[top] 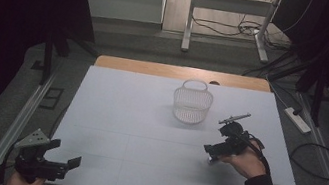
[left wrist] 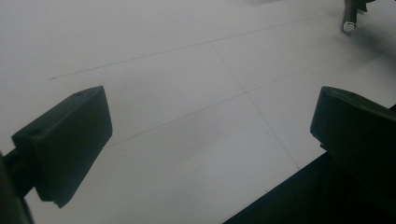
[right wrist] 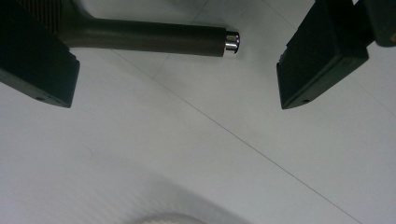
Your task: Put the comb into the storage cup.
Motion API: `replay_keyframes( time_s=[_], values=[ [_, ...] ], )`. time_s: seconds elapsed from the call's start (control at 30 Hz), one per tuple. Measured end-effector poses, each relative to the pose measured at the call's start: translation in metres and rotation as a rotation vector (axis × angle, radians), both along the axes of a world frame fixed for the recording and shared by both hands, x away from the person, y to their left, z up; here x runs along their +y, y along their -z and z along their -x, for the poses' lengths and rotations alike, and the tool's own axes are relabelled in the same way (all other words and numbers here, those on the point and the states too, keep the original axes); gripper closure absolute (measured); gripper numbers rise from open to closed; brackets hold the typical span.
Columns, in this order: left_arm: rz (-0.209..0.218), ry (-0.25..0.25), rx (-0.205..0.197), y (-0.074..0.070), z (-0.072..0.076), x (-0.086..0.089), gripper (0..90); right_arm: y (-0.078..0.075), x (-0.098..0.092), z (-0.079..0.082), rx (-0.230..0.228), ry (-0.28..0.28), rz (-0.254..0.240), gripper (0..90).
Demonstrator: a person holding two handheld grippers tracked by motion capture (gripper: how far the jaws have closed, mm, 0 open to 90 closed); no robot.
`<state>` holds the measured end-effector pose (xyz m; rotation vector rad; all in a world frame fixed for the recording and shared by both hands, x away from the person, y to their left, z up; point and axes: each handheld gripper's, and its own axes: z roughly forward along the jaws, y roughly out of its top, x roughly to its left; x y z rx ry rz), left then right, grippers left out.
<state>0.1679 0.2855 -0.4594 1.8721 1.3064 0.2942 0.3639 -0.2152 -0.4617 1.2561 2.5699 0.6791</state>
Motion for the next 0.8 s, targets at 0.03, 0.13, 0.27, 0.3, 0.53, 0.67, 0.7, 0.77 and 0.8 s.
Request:
replay_keyframes(
  time_s=[0.03,0.13,0.27,0.3,0.53,0.67,0.7,0.77,0.8],
  values=[
    [0.0,0.0,0.0,0.0,-0.0001,0.0,0.0,0.0004,0.0005,-0.0007,0.001,0.002,0.006,1.6],
    [0.001,0.002,0.0,0.0,-0.0001,0.0,0.0,0.0002,0.0001,-0.0019,-0.001,-0.001,0.002,14.1],
    [0.003,0.002,0.0,0.0001,-0.0001,0.0001,0.0,-0.0003,-0.0005,-0.0029,0.009,-0.02,-0.011,37.6],
    [0.003,0.003,0.0,0.0001,-0.0001,0.0002,0.0,-0.0002,-0.0003,-0.0033,0.013,-0.022,-0.011,44.3],
    [0.004,0.005,-0.001,0.0,0.0,0.0003,0.0,-0.0013,0.004,-0.0063,0.023,-0.089,0.004,88.3],
    [0.004,0.005,-0.002,0.0,0.0001,0.0003,0.0,-0.0022,0.0046,-0.0066,0.005,-0.106,0.008,89.3],
    [0.004,0.005,-0.002,0.0,0.0001,0.0003,0.0,-0.0019,0.0047,-0.0066,0.005,-0.108,0.012,89.3],
    [0.006,0.005,-0.002,0.0001,0.0001,0.0004,0.0,-0.0002,0.0046,-0.0065,0.002,-0.114,0.02,89.4],
    [0.006,0.005,-0.002,0.0001,0.0001,0.0005,0.0,0.0012,0.0049,-0.0062,0.0,-0.113,0.025,89.4]
  ],
)
